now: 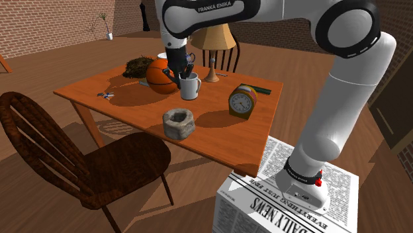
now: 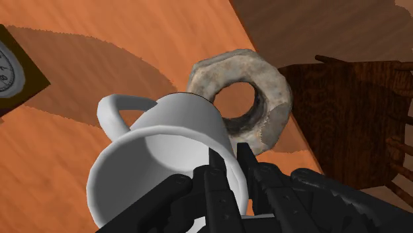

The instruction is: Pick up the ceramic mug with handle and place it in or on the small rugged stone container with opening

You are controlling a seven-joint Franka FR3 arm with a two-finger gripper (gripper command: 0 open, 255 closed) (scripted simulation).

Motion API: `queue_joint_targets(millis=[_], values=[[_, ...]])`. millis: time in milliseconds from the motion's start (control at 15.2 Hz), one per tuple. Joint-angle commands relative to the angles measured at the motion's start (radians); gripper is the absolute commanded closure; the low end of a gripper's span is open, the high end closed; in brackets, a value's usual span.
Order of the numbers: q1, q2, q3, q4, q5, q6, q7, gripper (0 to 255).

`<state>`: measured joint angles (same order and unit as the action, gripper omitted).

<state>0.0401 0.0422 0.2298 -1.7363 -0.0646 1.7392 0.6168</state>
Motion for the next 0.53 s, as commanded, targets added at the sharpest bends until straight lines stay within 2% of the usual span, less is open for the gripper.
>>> queue_joint_targets(millis=[0, 132, 462], values=[[0.025, 0.044, 0.022, 0.06, -0.009, -0.02, 0.048, 255], [0.055, 0.095, 0.043, 0.134, -0.023, -0.048, 0.098, 255], [0.053, 0.094, 0.042, 0.065, -0.023, 0.02, 0.101, 255]])
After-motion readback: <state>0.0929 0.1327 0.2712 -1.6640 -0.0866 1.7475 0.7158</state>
